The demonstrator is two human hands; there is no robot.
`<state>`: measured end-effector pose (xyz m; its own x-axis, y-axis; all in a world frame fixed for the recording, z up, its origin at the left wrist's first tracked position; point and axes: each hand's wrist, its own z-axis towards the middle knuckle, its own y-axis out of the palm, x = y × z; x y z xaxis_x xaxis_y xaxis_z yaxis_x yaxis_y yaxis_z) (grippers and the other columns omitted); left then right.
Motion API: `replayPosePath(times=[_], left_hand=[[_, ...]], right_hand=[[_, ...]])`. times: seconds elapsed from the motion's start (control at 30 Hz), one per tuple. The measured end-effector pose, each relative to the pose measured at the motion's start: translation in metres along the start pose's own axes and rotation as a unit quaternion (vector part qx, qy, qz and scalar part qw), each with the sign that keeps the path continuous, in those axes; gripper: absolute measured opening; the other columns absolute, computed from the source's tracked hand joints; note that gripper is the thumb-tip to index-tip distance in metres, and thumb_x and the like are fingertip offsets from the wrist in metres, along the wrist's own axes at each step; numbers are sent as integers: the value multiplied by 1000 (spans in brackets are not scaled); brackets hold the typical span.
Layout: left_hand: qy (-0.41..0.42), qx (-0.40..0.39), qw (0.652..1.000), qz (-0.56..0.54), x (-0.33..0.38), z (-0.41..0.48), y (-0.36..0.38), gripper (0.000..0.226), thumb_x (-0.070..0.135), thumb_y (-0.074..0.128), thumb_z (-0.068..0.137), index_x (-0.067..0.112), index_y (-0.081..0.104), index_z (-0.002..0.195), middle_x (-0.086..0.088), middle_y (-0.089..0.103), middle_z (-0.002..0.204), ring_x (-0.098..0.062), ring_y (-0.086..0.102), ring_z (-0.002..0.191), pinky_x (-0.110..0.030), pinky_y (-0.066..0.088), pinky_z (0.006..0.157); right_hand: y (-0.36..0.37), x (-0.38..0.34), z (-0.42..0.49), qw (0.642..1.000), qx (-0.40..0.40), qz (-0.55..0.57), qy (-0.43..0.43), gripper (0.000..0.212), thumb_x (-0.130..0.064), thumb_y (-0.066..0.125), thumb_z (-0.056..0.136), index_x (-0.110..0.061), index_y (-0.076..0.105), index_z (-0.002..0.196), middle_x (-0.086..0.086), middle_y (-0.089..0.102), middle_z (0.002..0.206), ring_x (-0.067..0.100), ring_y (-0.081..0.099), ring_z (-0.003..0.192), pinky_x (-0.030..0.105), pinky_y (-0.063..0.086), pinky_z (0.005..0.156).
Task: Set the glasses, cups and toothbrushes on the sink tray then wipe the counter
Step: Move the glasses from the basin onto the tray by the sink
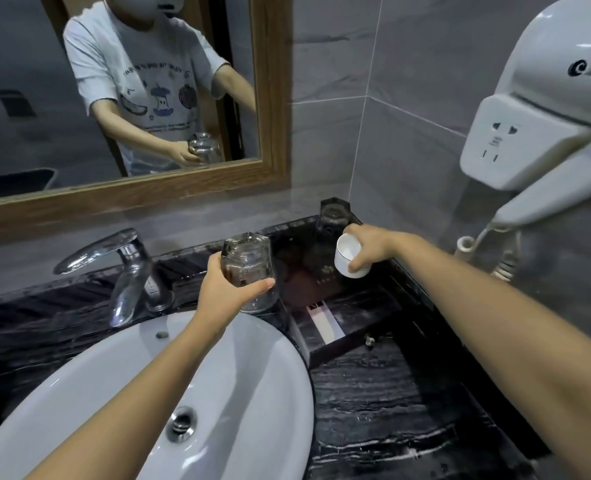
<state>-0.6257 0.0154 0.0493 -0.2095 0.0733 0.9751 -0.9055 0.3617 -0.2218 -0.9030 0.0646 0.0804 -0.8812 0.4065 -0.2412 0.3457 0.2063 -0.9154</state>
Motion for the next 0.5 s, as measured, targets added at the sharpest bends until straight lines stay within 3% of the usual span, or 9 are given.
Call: replayPosePath(times=[0.13, 0.2, 0.3, 0.5], left_hand=[[-6, -10, 1000, 7, -4, 15, 15, 77, 18, 84, 64, 17, 38, 126, 18, 54, 97, -2, 56, 92, -13, 41, 68], [-6, -14, 1000, 8, -7, 21, 20, 80, 18, 84, 66, 17, 35, 129, 19, 52, 97, -12, 55, 101, -19, 41, 76], [-10, -20, 1000, 9, -12, 30, 25, 88, 21, 85, 64, 17, 32, 135, 11, 54, 107, -13, 52, 104, -26, 39, 85], [-25, -22, 999, 1, -24, 44, 33, 82, 22, 86, 62, 19, 37, 128, 4, 58, 112, -15, 57, 102, -27, 44, 84]], right_hand=[[10, 16, 19, 1000, 0, -14, 14, 85, -34, 77, 69, -12, 33, 138, 13, 43, 137, 31, 49, 120, 44, 46, 98], [14, 21, 27, 1000, -14, -16, 23, 84, -33, 77, 70, -10, 33, 138, 14, 42, 138, 32, 48, 120, 43, 46, 98], [22, 28, 39, 999, -19, -30, 29, 83, -32, 77, 70, -9, 34, 137, 15, 42, 136, 33, 48, 120, 44, 46, 98], [23, 37, 48, 998, -46, -33, 34, 86, -31, 74, 72, -10, 28, 142, 14, 36, 141, 33, 45, 125, 45, 44, 101]])
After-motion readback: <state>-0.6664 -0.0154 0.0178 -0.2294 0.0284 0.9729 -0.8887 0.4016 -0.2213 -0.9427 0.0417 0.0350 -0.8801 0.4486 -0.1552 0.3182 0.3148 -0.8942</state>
